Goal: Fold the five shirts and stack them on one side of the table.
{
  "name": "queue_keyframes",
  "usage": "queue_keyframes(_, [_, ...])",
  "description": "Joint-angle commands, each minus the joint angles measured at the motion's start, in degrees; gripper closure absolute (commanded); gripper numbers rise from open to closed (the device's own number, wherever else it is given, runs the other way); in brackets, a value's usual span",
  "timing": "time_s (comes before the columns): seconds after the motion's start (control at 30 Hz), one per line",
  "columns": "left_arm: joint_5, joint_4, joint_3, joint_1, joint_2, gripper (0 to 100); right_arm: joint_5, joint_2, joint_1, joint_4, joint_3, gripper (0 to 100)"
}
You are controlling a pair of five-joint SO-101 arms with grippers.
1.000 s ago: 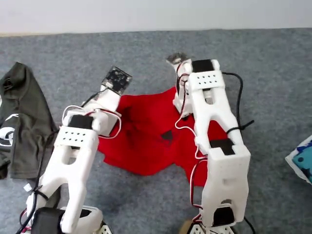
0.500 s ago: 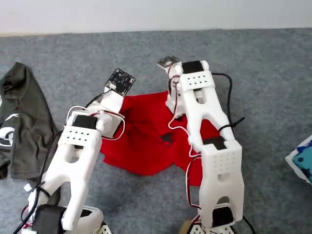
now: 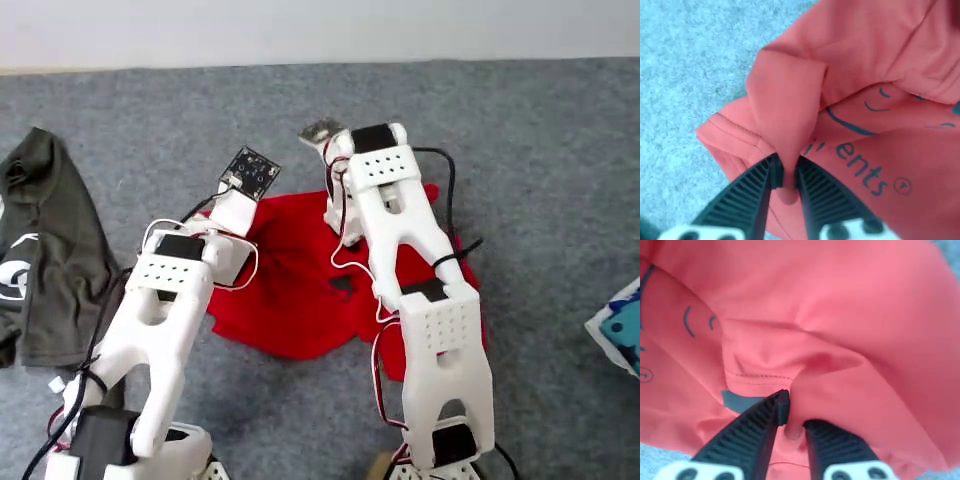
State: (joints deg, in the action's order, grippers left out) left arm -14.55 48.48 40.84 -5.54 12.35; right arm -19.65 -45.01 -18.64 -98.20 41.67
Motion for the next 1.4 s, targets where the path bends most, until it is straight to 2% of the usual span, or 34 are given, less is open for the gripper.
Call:
queue_keyframes(0.0, [0.53, -1.23, -0.75, -0.09, 0.35, 100, -1.32, -0.48, 0.13, -0.57, 2.64, 98.7])
queue_keyframes(0.27, [0.26, -1.23, -0.84, -0.09, 0.44, 100, -2.20, -0.48, 0.13, -0.84, 3.60, 98.7])
queue_keyframes(0.47, [0.62, -0.97, -3.30, -0.09, 0.79, 100, -6.51, 6.64, 1.80, -2.59, 12.48, 98.7])
queue_keyframes(0.67, [0.70, 0.97, -12.00, 0.09, 0.79, 100, -7.56, 8.48, 8.75, -2.15, 23.47, 98.7])
queue_keyframes(0.83, [0.70, 0.62, -21.58, 3.34, 0.18, 100, -7.47, 8.48, 15.34, 0.75, 31.03, 98.7])
queue_keyframes(1.0, [0.26, -5.54, -28.00, 5.01, -1.76, 100, -7.21, 8.48, 19.82, 5.49, 33.49, 98.7])
queue_keyframes(1.1, [0.26, -6.59, -32.66, 4.92, -5.71, 100, -5.71, 8.92, 21.49, 7.78, 33.58, 98.7])
queue_keyframes(1.2, [0.35, -3.69, -40.04, 4.92, -7.65, 100, -4.40, 10.51, 22.99, 7.87, 36.57, 98.7])
queue_keyframes(1.37, [0.35, 7.03, -55.60, 2.99, -7.65, 100, -5.19, 15.87, 24.13, 3.30, 43.43, 98.7])
